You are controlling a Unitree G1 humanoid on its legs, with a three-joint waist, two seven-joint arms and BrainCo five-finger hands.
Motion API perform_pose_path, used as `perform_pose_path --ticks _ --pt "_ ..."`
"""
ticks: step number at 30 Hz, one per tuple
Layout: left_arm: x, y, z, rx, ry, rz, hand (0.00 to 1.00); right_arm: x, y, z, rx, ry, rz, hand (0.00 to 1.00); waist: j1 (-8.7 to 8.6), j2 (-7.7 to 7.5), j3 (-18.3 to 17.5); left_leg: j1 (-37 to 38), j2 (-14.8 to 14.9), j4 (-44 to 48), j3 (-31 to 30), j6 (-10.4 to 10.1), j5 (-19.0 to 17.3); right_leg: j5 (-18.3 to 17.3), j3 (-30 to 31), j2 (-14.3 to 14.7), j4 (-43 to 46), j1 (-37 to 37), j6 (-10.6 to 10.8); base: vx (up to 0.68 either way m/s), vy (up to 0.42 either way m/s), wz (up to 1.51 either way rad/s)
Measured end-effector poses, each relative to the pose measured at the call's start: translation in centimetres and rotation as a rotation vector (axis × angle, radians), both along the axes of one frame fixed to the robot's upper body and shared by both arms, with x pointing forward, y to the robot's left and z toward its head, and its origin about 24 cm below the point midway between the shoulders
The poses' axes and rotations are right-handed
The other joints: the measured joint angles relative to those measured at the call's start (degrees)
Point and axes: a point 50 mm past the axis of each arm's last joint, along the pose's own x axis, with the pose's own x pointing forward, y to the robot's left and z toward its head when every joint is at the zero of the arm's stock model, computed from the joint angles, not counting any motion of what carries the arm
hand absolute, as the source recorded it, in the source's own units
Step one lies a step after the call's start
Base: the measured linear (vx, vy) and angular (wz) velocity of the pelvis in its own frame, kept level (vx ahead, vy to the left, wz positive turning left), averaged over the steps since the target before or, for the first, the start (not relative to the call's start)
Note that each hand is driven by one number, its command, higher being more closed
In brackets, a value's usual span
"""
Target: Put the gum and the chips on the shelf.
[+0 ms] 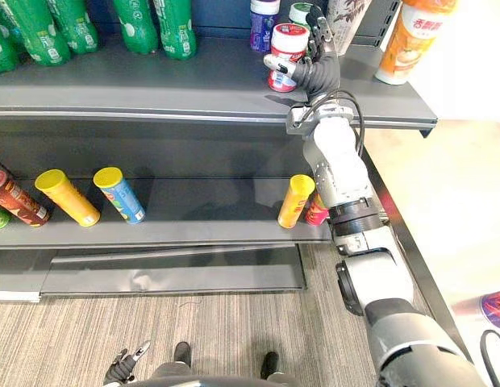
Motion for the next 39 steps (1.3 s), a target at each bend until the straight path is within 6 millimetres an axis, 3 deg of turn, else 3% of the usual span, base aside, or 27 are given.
perform_pose_path --ticks 6,11,22,25,30,32,33,34,36,37,39 --pt "-0.1 0.1 0.0 0.001 0.001 0.011 0.0 -2.2 0.7 2.9 -0.018 -0.133 0.059 0.0 -0.33 -0.36 -0.2 0.2 0.5 0.0 0.3 0.0 0.0 0.1 0.4 0.5 0.0 0.0 -0.1 0.01 -0.004 -0.02" --pt "-0.7 0.6 0.0 0.008 0.014 0.02 0.0 -3.6 0.3 4.8 -0.017 -0.23 0.083 0.0 -0.98 -1.88 -1.2 0.7 1.0 0.0 1.6 -0.1 0.0 0.2 1.2 0.9 0.0 -0.2 -0.3 0.0 -0.008 -0.1" --pt "-1.4 0.7 -0.2 0.021 0.04 -0.001 0.0 -7.3 -2.5 8.4 0.081 -0.476 0.039 0.0 -2.97 -2.2 -2.5 1.2 1.3 -0.1 4.2 -0.3 0.0 0.4 3.5 1.1 0.0 -1.3 -0.3 0.0 0.0 -0.11" --pt "-1.5 0.7 -0.2 0.022 0.042 0.003 0.0 -9.4 -4.9 8.2 0.13 -0.558 -0.026 0.0 -3.2 -2.35 -2.8 1.7 1.3 -0.1 5.1 -0.4 -0.1 0.6 4.4 1.2 0.0 -1.3 -0.4 0.03 0.002 -0.15" --pt "-2.7 1.1 -0.2 0.033 0.051 0.04 0.0 -10.5 -8.5 2.0 0.151 -0.406 -0.087 0.0 -4.33 -2.51 -4.6 1.8 1.6 -0.1 7.3 -0.7 -0.5 0.6 6.6 1.6 0.0 -2.5 -0.2 0.01 0.001 -0.22" --pt "-3.3 1.1 -0.3 0.033 0.061 0.049 0.0 -10.4 -8.6 -2.0 0.097 -0.26 -0.037 0.0 -5.19 -2.39 -5.1 1.8 1.7 -0.1 8.0 -0.8 -0.7 0.7 7.5 1.8 0.0 -3.1 -0.1 0.0 -0.005 -0.24" --pt "-3.6 1.1 -0.4 0.032 0.07 0.052 0.0 -10.6 -8.7 -4.9 0.062 -0.146 0.001 0.0 -5.8 -2.23 -5.3 1.8 1.8 -0.2 8.2 -1.0 -0.8 0.7 7.9 1.9 0.0 -3.4 -0.1 0.0 -0.008 -0.19" --pt "-3.8 1.0 -0.4 0.031 0.077 0.054 0.0 -11.1 -8.7 -8.0 0.051 -0.019 0.051 0.0 -6.33 -2.02 -5.3 1.8 1.9 -0.2 8.2 -1.1 -1.0 0.6 8.0 2.0 0.0 -3.5 -0.3 0.01 -0.006 -0.15" --pt "-3.9 0.9 -0.4 0.03 0.075 0.048 0.0 -12.1 -8.7 -12.0 0.058 0.143 0.105 0.0 -6.49 -1.66 -5.4 1.9 1.9 0.0 8.6 -1.3 -1.4 0.5 8.2 2.0 0.0 -3.5 -0.5 0.04 0.007 -0.09" --pt "-3.8 0.9 -0.4 0.028 0.071 0.043 0.0 -13.1 -8.0 -15.3 0.076 0.274 0.184 0.0 -6.6 -1.33 -5.6 2.0 1.8 0.0 9.3 -1.3 -1.7 0.5 8.5 2.0 0.0 -3.6 -0.4 0.04 0.012 -0.11" --pt "-3.7 0.7 -0.4 0.026 0.067 0.031 0.0 -14.3 -6.4 -19.1 0.065 0.436 0.315 0.0 -6.62 -0.96 -5.8 2.0 1.7 0.0 9.6 -1.5 -2.1 0.6 9.0 1.9 0.0 -4.1 -0.2 0.03 0.011 -0.15"
